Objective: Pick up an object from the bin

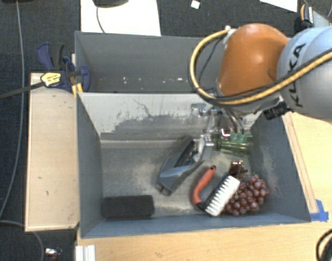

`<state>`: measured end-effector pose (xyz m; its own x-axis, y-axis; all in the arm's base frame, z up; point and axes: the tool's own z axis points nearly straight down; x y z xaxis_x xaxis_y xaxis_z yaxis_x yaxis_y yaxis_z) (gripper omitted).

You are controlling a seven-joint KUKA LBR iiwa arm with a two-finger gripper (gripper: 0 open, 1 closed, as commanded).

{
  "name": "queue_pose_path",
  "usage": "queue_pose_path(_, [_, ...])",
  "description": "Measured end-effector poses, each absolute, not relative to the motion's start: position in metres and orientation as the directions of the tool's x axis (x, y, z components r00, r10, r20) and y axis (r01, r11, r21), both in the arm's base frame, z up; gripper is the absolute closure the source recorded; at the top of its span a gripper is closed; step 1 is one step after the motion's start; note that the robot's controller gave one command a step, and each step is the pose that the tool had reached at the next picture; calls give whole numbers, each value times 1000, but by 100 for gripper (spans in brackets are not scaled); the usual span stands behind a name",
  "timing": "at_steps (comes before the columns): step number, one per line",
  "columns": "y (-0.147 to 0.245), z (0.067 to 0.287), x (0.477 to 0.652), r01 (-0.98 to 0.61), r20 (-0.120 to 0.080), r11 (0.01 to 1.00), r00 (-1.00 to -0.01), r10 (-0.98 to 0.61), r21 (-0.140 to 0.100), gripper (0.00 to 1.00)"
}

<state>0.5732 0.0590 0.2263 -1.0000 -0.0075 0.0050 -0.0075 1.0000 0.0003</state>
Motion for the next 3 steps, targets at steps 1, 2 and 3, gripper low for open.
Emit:
queue_pose_path(1, [59, 231, 575, -5, -3, 1000, -1000, -5, 1, 0])
queue_pose_path(2, [43, 136, 576, -279, -5, 960, -960, -279, 0, 0])
queue_pose_path(3, [36, 162, 574, -585, -13, 811, -811, -585, -6, 0])
